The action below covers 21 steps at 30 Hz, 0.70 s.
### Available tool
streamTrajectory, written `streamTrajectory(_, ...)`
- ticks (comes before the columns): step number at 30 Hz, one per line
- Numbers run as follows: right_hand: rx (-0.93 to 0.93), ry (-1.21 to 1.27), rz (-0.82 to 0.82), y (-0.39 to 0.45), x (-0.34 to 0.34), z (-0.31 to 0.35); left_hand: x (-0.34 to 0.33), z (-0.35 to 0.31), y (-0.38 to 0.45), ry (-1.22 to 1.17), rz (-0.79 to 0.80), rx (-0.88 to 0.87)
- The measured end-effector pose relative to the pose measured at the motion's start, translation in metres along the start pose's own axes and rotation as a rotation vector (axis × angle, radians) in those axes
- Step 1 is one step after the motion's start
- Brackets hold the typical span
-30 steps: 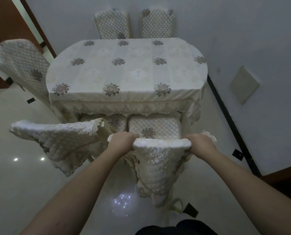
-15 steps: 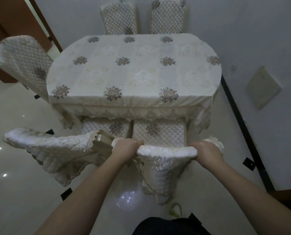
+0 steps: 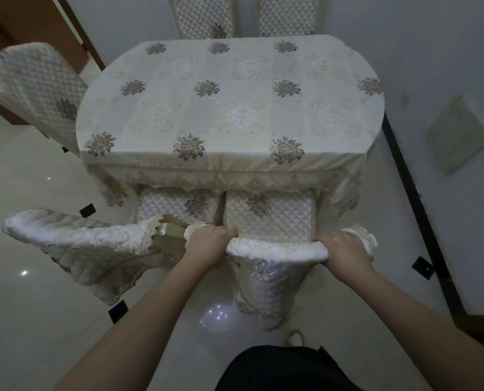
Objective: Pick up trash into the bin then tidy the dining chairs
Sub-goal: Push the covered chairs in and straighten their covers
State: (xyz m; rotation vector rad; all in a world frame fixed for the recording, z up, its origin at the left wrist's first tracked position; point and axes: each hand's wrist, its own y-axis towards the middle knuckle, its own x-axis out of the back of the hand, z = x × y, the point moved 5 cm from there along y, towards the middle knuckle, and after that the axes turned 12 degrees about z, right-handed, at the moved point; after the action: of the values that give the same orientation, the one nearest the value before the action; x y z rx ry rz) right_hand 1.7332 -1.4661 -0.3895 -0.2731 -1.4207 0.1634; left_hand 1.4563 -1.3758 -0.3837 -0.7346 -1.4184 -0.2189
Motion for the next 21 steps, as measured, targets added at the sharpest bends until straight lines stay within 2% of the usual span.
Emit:
streamTrajectory(11,0.030,0.001,0.082,-0.001,0.011,0.005,0.001,-0.002,0.002,-0.007,-0.003,-0.033)
streamTrajectory(17,-0.011,-0.014,0.119,-0.004,0.013,0.006,0.003,-0.003,-0.007,-0.101,-0.009,0.028)
streamTrajectory(21,-0.044,-0.054,0.140,-0.007,0.018,0.012,0.004,-0.005,-0.019,-0.082,-0.039,0.060)
